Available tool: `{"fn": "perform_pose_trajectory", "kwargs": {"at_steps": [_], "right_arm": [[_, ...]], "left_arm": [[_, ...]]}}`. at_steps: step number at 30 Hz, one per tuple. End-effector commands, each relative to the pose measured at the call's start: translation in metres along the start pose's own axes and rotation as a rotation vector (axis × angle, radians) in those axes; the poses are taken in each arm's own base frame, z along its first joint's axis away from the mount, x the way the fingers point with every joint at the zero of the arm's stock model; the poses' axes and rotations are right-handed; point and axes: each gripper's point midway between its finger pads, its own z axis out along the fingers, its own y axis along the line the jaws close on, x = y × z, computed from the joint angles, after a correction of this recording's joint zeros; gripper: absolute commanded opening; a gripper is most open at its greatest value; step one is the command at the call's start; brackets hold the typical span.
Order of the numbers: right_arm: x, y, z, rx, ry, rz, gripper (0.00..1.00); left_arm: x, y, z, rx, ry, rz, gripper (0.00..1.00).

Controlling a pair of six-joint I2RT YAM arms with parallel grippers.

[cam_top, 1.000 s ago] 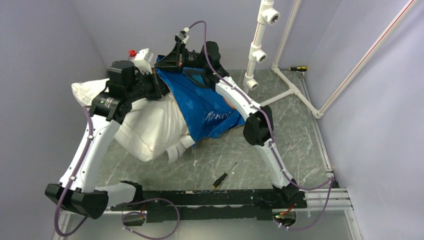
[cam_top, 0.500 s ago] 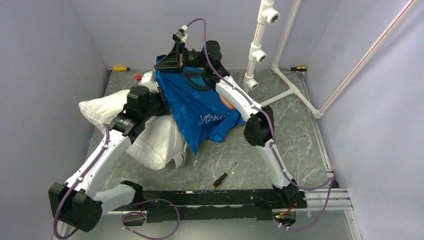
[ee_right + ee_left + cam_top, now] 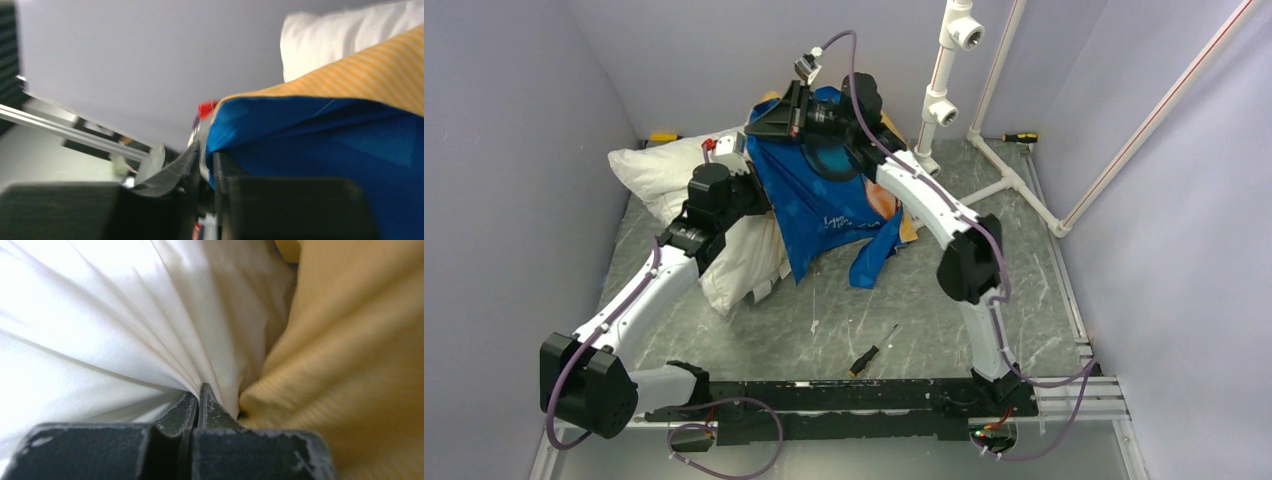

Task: Put the pillow into the pillowcase
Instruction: Stuff the pillow into the pillowcase.

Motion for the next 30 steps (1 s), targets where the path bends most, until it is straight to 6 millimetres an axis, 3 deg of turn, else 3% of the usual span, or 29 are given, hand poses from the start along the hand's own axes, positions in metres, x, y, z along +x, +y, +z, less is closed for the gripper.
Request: {"fn": "perform_pose_trajectory", "kwargs": {"at_steps": [1,2,5,8,11,16,18,23,30], "right_arm": [[0.066,0.102,-0.021,-0.057,0.144,-0.398,0.27],[0.063,0.081,-0.022,0.007,0.144,-0.381,0.37],[0.053,0.043,-0.025,0.138,0.126,-0.391,0.55],[0.042,0.026,-0.034,0.283,0.087,-0.436,0.85],[0.035,0.015,-0.054,0.442,0.046,-0.507,0.99],[0.040,-0.030,-0.110,0.786,-0.003,-0.528,1.00],[0.053,-0.045,-0.116,0.846,0.039,-0.546,1.00],[0.081,-0.093,-0.098,0.971,0.125,-0.642,1.00],[0.080,-0.153,-0.054,1.029,0.009,-0.825,1.00]], "left_arm": [[-0.055,-0.051,-0.012,0.194,-0.174,0.007,0.00],[-0.054,-0.050,-0.013,0.197,-0.169,-0.003,0.00],[-0.049,-0.039,-0.011,0.163,-0.149,-0.038,0.00],[-0.049,-0.026,-0.010,0.114,-0.134,-0.058,0.00],[-0.048,-0.015,-0.006,0.093,-0.104,-0.069,0.00],[-0.050,-0.011,0.001,0.105,-0.068,-0.076,0.00],[-0.050,-0.013,0.003,0.111,-0.049,-0.077,0.00],[-0.047,-0.011,0.008,0.080,0.041,-0.109,0.00],[-0.055,-0.029,0.007,0.142,0.107,-0.150,0.00]]}}
